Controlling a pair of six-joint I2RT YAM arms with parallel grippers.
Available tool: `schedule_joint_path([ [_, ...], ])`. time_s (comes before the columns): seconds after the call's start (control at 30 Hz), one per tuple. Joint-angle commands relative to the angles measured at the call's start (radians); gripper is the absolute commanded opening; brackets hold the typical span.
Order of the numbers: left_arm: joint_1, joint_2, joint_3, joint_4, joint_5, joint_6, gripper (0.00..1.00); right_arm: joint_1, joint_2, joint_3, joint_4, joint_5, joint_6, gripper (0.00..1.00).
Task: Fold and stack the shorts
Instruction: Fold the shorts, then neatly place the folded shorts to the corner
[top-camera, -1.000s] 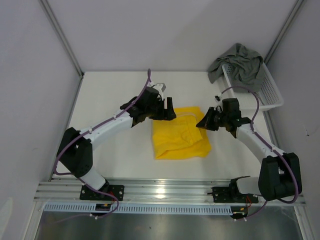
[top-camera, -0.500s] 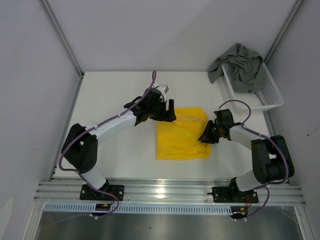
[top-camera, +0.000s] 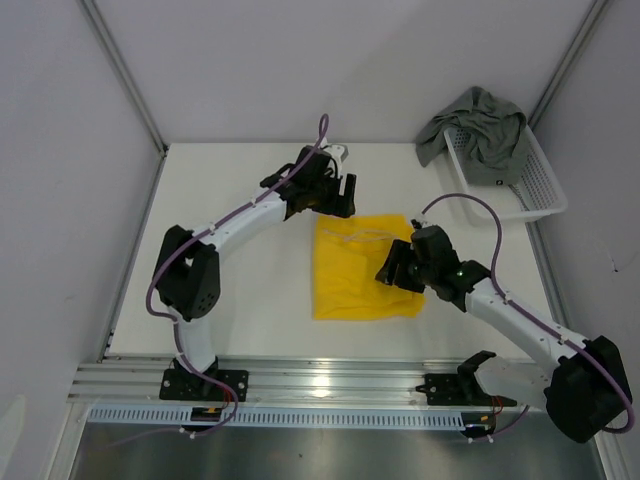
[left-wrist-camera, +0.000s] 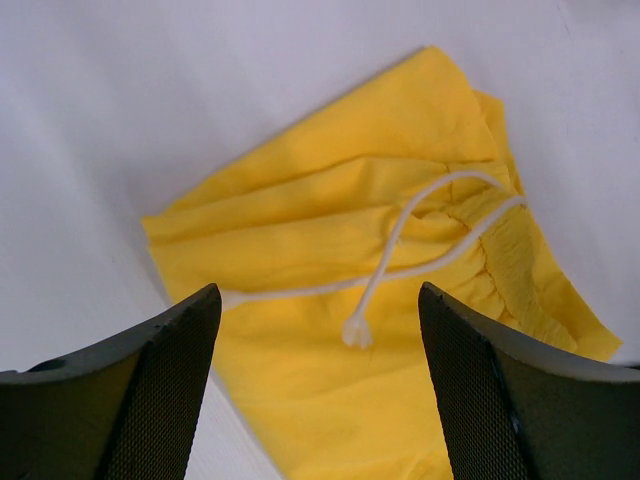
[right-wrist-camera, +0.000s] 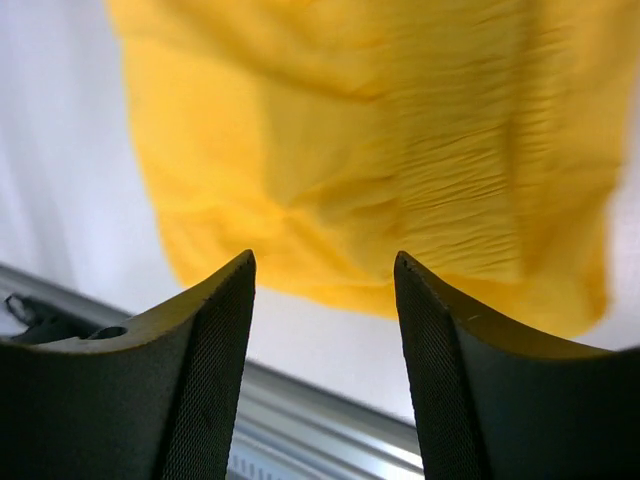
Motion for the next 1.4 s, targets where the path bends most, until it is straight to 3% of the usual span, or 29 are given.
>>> schedule_joint_path([
  [0.0,0.026,0.065,0.098,-0.021,0.054,0.071,0.81,0.094,-0.028,-0.022,0.002,0.070,0.138,0.59],
  [0.17,0.027,0.181,0.212,-0.062,0.087,0.106,0.81,0.163,-0.048,-0.088,0.000,0.149,0.329,0.57],
  [0.23,0.029,0.222,0.229,-0.064,0.103,0.112,0.81,0.170,-0.115,-0.142,0.077,0.142,0.406,0.71],
  [0.27,0.032,0.231,0.227,-0.062,0.116,0.111,0.81,0.189,-0.134,-0.176,0.089,0.161,0.499,0.96],
  [0.3,0.035,0.240,0.217,-0.055,0.143,0.106,0.81,0.201,-0.147,-0.177,0.077,0.178,0.534,1.00],
  [0.47,0.041,0.253,0.177,-0.013,0.169,0.094,0.81,0.270,-0.183,-0.165,0.028,0.264,0.690,0.99],
  [0.7,0.043,0.244,0.155,-0.002,0.168,0.091,0.81,0.313,-0.218,-0.282,0.131,0.290,0.919,1.00],
  [0.83,0.043,0.245,0.154,-0.001,0.179,0.092,0.81,0.360,-0.244,-0.306,0.105,0.376,1.017,0.99],
  [1.37,0.056,0.277,0.135,0.010,0.225,0.077,0.82,0.365,-0.017,-0.323,0.264,0.375,1.046,0.94],
])
